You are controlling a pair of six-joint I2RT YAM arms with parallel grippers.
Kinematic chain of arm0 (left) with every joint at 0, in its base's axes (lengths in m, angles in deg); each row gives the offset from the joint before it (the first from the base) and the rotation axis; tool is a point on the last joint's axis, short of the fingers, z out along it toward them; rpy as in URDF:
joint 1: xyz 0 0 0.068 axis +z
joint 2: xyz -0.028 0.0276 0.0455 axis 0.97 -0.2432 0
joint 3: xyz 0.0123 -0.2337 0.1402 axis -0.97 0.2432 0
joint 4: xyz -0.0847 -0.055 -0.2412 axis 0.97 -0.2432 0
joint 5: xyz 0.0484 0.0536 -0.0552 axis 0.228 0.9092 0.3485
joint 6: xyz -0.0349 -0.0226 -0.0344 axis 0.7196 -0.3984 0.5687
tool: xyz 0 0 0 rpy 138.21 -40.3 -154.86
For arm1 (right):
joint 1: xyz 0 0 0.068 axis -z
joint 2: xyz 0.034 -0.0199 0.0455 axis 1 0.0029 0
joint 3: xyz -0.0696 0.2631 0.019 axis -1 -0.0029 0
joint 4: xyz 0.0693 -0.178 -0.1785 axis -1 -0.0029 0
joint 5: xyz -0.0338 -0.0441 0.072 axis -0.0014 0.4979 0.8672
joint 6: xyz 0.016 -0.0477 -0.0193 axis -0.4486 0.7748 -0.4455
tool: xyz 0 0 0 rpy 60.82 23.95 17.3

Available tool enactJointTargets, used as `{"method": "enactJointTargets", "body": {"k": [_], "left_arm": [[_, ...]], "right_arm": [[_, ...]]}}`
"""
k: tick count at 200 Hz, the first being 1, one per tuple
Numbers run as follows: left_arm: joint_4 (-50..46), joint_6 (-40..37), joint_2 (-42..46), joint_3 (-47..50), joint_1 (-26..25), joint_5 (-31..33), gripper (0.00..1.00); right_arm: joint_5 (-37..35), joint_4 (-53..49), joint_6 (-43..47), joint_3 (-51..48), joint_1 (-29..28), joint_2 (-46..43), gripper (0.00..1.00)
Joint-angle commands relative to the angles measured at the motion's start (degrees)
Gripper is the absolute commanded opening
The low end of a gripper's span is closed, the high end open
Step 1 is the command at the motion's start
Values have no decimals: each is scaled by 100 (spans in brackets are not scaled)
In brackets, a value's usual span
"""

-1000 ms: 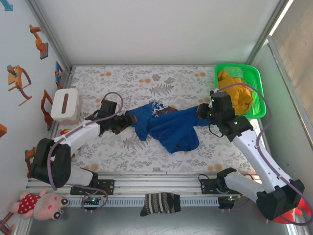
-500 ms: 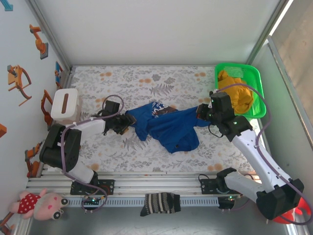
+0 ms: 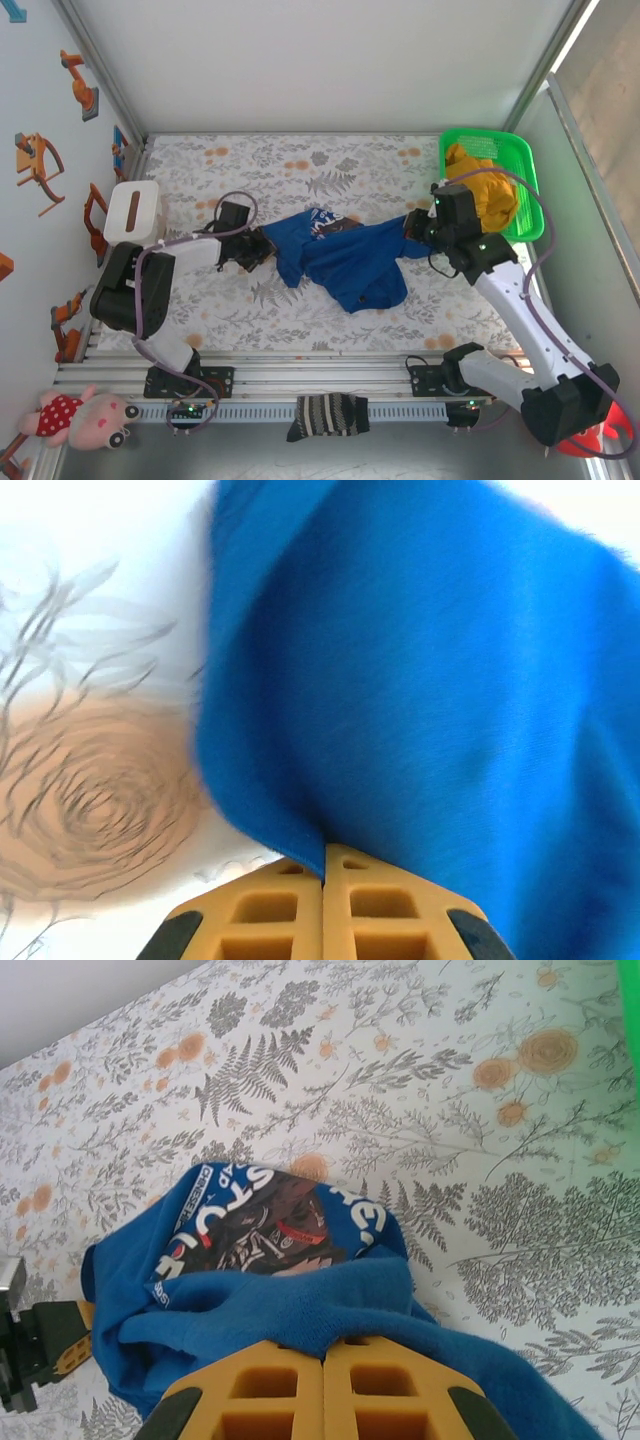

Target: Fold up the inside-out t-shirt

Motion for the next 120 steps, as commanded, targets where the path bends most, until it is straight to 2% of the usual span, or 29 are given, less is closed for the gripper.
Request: {"method": "enactJointTargets", "body": {"k": [1, 28, 38, 50, 67, 85, 120], "left_arm": [[-829, -1025, 529, -1488, 456, -226, 0], [-2166, -2052, 728, -4193, 1164, -807, 0], [-2418, -2057, 671, -5088, 1473, -1159, 0], [-2193, -1741, 668, -5678, 1855, -1700, 0], [-1459, -1076, 759, -5811, 2245, -2222, 0], [-742, -536, 925, -5493, 2507, -2459, 0], [-283, -236, 1115, -5090, 2853, -2716, 0]], "right_arm": [[385, 189, 375, 987, 522, 368, 0], [1177, 62, 395, 2635, 1469, 891, 0], [1425, 32, 336, 3216, 1684, 1038, 0], [1509, -53, 307, 3773, 1776, 1140, 0], [1589, -7, 190, 4060, 1788, 1182, 0], [1727, 199, 49, 3938, 1787, 1072, 0], [1578, 414, 94, 3679, 1813, 732, 0]]}}
